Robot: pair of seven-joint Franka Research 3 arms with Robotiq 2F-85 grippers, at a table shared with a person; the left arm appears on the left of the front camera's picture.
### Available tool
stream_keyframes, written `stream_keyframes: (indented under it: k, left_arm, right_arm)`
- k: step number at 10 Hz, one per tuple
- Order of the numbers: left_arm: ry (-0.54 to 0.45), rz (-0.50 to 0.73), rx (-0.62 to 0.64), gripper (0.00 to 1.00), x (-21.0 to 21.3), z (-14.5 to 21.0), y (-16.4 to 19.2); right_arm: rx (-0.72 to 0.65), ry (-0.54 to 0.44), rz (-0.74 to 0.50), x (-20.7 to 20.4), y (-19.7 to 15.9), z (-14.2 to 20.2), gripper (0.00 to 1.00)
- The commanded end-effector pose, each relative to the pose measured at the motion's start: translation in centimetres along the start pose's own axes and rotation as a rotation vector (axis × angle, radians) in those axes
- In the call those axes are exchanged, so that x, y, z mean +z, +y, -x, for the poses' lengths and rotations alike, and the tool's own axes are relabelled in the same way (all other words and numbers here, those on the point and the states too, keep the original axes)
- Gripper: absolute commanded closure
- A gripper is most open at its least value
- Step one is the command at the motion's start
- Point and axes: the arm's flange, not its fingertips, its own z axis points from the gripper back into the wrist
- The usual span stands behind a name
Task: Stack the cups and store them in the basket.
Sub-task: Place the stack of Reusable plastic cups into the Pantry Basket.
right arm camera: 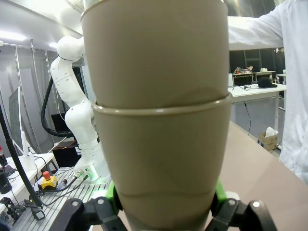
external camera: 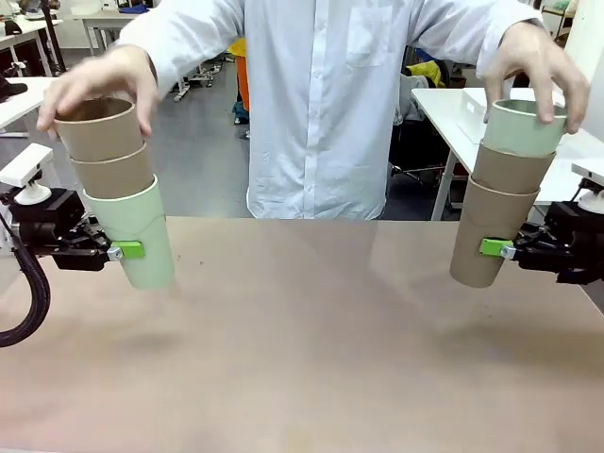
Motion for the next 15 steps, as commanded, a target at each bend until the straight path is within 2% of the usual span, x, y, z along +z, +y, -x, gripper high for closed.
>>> stream_keyframes:
  k: [1, 15]
  left_arm:
    - [-0.005, 0.001, -0.011, 0.15, -0.1, -0.46, -0.18]
    - [-0.005, 0.001, -0.011, 0.15, -0.1, -0.46, -0.18]
  right_arm:
    - [0.007, -0.006, 0.007, -0.41, -0.09, -0.4, 0.15]
    - [0.007, -0.006, 0.007, -0.41, -0.09, -0.4, 0.15]
